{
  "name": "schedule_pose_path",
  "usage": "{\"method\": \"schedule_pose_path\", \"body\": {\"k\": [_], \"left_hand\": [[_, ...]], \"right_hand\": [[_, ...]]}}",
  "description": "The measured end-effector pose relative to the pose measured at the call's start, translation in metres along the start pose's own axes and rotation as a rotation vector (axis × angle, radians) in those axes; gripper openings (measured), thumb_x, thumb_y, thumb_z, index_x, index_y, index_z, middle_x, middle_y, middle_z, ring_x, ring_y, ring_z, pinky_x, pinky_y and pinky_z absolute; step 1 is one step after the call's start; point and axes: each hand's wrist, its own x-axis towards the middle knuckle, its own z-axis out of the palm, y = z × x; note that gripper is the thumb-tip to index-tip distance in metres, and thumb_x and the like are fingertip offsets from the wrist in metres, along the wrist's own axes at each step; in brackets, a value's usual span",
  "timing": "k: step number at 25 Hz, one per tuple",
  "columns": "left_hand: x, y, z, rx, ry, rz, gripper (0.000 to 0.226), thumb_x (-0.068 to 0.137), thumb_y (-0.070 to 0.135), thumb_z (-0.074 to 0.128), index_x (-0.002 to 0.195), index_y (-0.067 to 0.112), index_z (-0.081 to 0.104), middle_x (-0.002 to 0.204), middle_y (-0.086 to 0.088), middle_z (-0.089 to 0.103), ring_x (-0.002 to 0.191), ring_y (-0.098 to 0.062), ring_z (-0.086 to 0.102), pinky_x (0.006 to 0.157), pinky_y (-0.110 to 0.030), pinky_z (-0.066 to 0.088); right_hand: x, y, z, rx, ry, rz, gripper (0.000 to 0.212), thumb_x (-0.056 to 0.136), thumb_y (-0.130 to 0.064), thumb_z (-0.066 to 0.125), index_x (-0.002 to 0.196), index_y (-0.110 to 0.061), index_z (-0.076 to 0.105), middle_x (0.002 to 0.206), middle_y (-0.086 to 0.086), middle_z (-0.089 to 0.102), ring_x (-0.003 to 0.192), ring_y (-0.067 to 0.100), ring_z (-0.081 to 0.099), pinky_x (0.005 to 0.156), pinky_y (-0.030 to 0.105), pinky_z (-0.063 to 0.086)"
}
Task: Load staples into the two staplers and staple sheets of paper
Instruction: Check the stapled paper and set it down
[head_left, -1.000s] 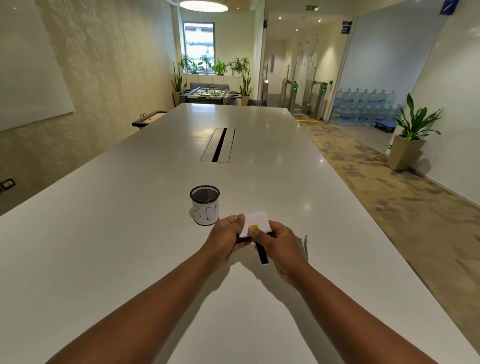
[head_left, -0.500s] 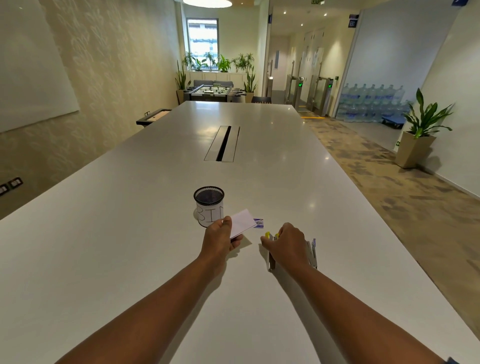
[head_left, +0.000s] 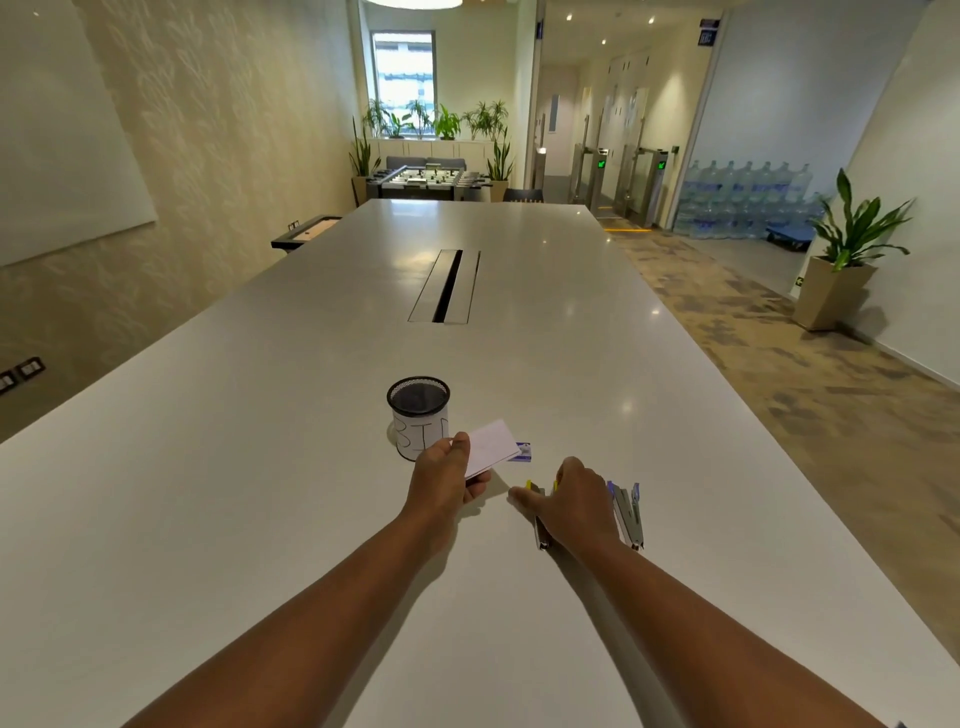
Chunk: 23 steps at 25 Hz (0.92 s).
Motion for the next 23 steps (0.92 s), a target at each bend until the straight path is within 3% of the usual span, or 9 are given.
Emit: {"method": "schedule_pose_path", "body": {"k": [4, 6, 8, 10, 13, 15, 17, 20, 23], "left_hand": [[-0.005, 0.015, 0.002, 0.036, -0.014, 0.051, 0.022, 0.105, 0.032, 0.051, 0.098, 0.018, 0.065, 0.088, -0.008, 0.072, 0.069, -0.014, 0.066, 0.062, -0.028, 0.056], [-0.011, 0.025, 0.003, 0.068, -0.037, 0.070, 0.022, 0.104, 0.034, 0.054, 0.103, 0.017, 0.067, 0.095, -0.009, 0.074, 0.075, -0.016, 0.067, 0.058, -0.025, 0.055], [-0.020, 0.034, 0.006, 0.099, -0.071, 0.094, 0.023, 0.102, 0.033, 0.056, 0.105, 0.015, 0.069, 0.096, -0.009, 0.075, 0.080, -0.018, 0.068, 0.058, -0.024, 0.053], [-0.030, 0.042, 0.012, 0.106, -0.099, 0.112, 0.020, 0.101, 0.031, 0.059, 0.100, 0.015, 0.071, 0.089, -0.006, 0.076, 0.078, -0.018, 0.070, 0.059, -0.025, 0.054], [-0.045, 0.053, 0.017, 0.076, -0.122, 0.079, 0.017, 0.098, 0.028, 0.062, 0.094, 0.014, 0.071, 0.078, -0.003, 0.076, 0.066, -0.015, 0.071, 0.057, -0.027, 0.054], [-0.052, 0.058, 0.017, 0.101, -0.149, 0.075, 0.013, 0.097, 0.025, 0.063, 0.095, 0.017, 0.073, 0.080, 0.001, 0.076, 0.064, -0.012, 0.072, 0.059, -0.026, 0.055], [-0.059, 0.063, 0.015, 0.168, -0.169, 0.119, 0.018, 0.099, 0.027, 0.059, 0.094, 0.028, 0.076, 0.087, 0.005, 0.076, 0.075, -0.010, 0.072, 0.070, -0.027, 0.055], [-0.068, 0.069, 0.010, 0.092, -0.225, 0.169, 0.028, 0.102, 0.041, 0.055, 0.090, 0.033, 0.079, 0.088, 0.005, 0.079, 0.078, -0.007, 0.074, 0.072, -0.026, 0.056], [-0.072, 0.071, 0.005, 0.067, -0.286, 0.243, 0.012, 0.097, 0.020, 0.066, 0.106, 0.022, 0.074, 0.095, -0.004, 0.079, 0.080, -0.008, 0.075, 0.066, -0.020, 0.056]], "right_hand": [[-0.014, -0.006, -0.020, 0.167, 0.081, -0.052, 0.059, 0.073, -0.060, 0.080, 0.109, -0.021, 0.053, 0.094, -0.008, 0.053, 0.084, 0.014, 0.057, 0.062, 0.026, 0.036], [-0.023, -0.014, -0.035, 0.242, 0.152, -0.230, 0.057, 0.077, -0.045, 0.083, 0.124, -0.030, 0.054, 0.109, -0.013, 0.051, 0.085, 0.005, 0.058, 0.060, 0.014, 0.036], [-0.031, -0.025, -0.053, 0.206, 0.177, -0.454, 0.060, 0.078, -0.032, 0.084, 0.131, -0.034, 0.055, 0.125, -0.015, 0.048, 0.091, 0.004, 0.059, 0.066, 0.011, 0.043], [-0.038, -0.036, -0.068, 0.102, 0.209, -0.618, 0.053, 0.079, -0.021, 0.084, 0.127, -0.029, 0.063, 0.136, -0.007, 0.052, 0.108, 0.013, 0.055, 0.077, 0.022, 0.051], [-0.048, -0.042, -0.082, 0.088, 0.322, -0.760, 0.033, 0.080, -0.002, 0.080, 0.111, -0.014, 0.076, 0.120, 0.005, 0.070, 0.109, 0.027, 0.061, 0.083, 0.039, 0.055], [-0.052, -0.043, -0.090, 0.192, 0.322, -0.732, 0.022, 0.085, 0.000, 0.075, 0.103, -0.011, 0.079, 0.105, 0.003, 0.076, 0.100, 0.026, 0.066, 0.083, 0.038, 0.054], [-0.054, -0.049, -0.099, 0.314, 0.204, -0.596, 0.016, 0.093, -0.006, 0.069, 0.103, -0.014, 0.078, 0.097, -0.002, 0.077, 0.092, 0.018, 0.068, 0.081, 0.034, 0.054], [-0.057, -0.054, -0.109, 0.412, 0.011, -0.456, 0.024, 0.098, -0.008, 0.059, 0.110, -0.020, 0.076, 0.097, -0.008, 0.075, 0.090, 0.007, 0.067, 0.079, 0.028, 0.054], [-0.061, -0.056, -0.115, 0.615, -0.078, -0.340, 0.026, 0.098, -0.010, 0.060, 0.118, -0.025, 0.068, 0.091, -0.003, 0.072, 0.073, 0.009, 0.069, 0.069, 0.025, 0.057]]}}
